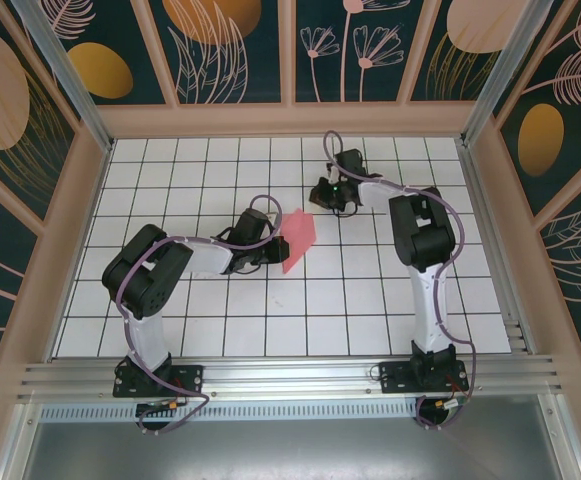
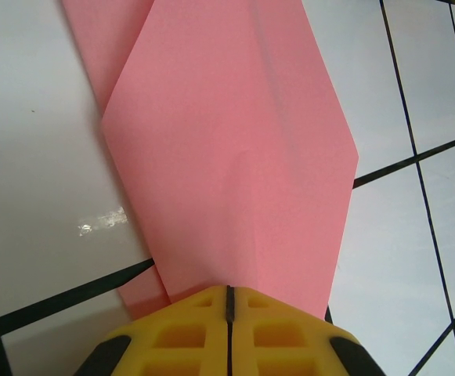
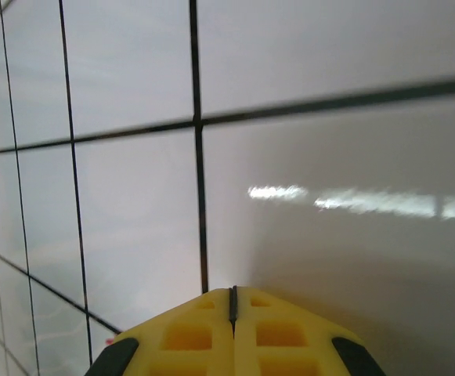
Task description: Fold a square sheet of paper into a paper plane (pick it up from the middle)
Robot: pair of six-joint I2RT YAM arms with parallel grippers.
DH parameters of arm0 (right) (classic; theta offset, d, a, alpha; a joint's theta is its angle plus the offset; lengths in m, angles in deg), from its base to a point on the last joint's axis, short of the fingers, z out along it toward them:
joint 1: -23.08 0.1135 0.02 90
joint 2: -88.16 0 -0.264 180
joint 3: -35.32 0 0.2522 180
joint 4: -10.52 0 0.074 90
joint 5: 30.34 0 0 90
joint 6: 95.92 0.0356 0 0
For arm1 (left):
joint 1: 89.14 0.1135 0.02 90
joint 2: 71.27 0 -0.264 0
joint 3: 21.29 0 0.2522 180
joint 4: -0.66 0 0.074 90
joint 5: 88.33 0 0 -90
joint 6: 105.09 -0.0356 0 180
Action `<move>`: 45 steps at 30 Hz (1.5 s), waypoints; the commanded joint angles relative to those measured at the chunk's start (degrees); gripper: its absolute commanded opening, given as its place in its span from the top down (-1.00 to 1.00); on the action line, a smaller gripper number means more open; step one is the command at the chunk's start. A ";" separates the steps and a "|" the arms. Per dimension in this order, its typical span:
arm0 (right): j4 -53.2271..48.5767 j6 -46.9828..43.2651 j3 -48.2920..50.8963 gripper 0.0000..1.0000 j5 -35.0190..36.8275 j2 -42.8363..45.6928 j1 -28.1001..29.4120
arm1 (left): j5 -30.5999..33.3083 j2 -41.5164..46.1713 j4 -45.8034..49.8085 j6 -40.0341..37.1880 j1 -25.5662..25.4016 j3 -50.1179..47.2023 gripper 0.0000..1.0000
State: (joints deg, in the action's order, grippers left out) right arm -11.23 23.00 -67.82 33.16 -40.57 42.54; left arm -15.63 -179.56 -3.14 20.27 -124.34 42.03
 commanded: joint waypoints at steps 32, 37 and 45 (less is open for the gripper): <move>7.84 4.06 23.09 0.79 -0.90 11.09 13.23 | -3.11 7.10 3.59 0.23 0.06 -5.66 0.63; 7.65 4.62 23.71 0.79 0.04 10.01 13.23 | -6.40 9.77 1.97 1.42 0.05 -5.61 0.49; 7.03 5.10 23.38 0.79 0.98 8.98 13.24 | -6.72 10.79 3.76 1.76 -1.19 -6.32 0.48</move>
State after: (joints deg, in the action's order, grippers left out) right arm -2.46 27.66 -44.70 31.54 -28.13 55.53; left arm -21.78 -169.13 -1.26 21.43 -124.84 36.72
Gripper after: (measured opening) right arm 0.107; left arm 0.258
